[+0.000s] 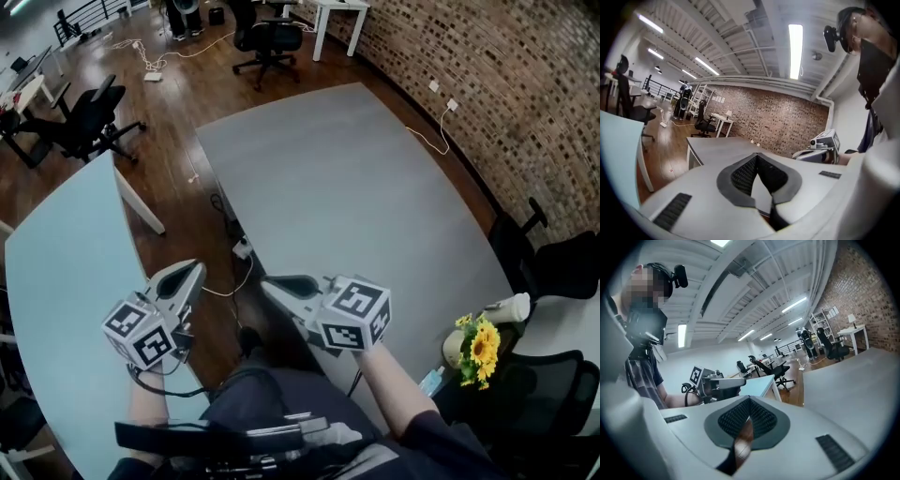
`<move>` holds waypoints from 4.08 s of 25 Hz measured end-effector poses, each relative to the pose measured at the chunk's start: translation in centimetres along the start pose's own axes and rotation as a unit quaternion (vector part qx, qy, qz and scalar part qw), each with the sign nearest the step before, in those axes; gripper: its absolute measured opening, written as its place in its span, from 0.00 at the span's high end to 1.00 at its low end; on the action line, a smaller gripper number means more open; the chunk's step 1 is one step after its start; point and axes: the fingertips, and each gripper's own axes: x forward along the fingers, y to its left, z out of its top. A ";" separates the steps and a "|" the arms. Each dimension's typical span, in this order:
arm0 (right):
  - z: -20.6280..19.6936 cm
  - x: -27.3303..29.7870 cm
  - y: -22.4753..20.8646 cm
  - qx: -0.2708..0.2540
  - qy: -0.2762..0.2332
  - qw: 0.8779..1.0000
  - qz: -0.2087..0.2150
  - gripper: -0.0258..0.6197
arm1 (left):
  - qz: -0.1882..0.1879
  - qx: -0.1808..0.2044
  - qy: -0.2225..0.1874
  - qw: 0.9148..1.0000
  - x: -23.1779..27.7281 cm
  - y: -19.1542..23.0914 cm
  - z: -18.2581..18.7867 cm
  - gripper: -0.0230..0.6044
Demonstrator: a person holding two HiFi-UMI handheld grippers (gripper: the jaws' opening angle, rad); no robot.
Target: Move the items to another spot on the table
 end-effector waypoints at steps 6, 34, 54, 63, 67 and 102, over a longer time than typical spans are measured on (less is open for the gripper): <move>1.0 6.3 -2.3 -0.014 0.048 0.999 -0.011 0.98 | 0.008 -0.020 -0.056 0.998 -0.9 8.1 1.9 0.96; 1.7 27.3 4.5 -0.190 0.176 0.943 0.210 0.98 | 0.249 -0.060 -0.129 0.958 -17.6 19.5 0.1 0.96; 7.5 33.3 -9.6 -0.191 0.115 0.948 0.228 0.98 | 0.353 0.016 0.014 0.935 -9.2 27.0 9.1 0.96; 8.2 33.6 -17.7 -0.131 0.081 0.968 0.199 0.98 | 0.337 0.016 0.027 0.941 -1.2 31.9 12.1 0.95; 8.1 32.9 -18.7 -0.139 0.073 0.969 0.192 0.98 | 0.305 0.037 0.031 0.951 3.2 33.3 13.6 0.95; 20.9 55.4 -27.9 -0.184 0.162 0.965 0.092 0.98 | 0.211 -0.096 -0.053 0.971 7.3 61.0 16.4 0.96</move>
